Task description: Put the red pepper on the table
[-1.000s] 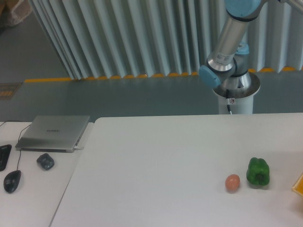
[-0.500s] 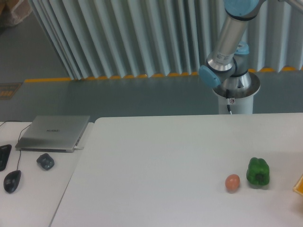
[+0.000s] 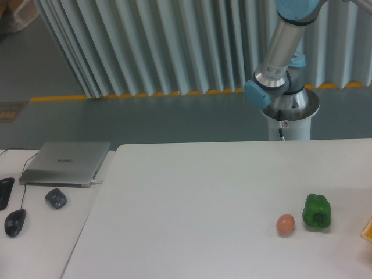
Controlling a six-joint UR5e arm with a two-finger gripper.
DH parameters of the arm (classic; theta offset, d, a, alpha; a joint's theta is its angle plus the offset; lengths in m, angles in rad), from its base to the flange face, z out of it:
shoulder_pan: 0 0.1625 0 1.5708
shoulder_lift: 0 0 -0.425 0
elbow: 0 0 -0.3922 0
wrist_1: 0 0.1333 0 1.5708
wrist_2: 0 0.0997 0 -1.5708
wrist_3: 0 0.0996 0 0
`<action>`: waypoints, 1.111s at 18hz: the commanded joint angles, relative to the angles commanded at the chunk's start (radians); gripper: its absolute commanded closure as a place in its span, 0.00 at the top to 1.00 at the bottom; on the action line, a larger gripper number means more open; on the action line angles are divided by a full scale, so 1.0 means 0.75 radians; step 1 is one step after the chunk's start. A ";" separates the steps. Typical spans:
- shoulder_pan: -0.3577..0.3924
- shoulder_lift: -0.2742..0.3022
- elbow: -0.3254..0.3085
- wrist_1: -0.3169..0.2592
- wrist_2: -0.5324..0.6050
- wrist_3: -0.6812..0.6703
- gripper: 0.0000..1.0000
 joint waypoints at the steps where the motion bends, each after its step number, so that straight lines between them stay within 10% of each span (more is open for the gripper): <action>1: 0.002 0.000 -0.006 0.002 -0.004 0.000 1.00; 20: 0.002 0.000 -0.117 0.006 -0.063 -0.065 1.00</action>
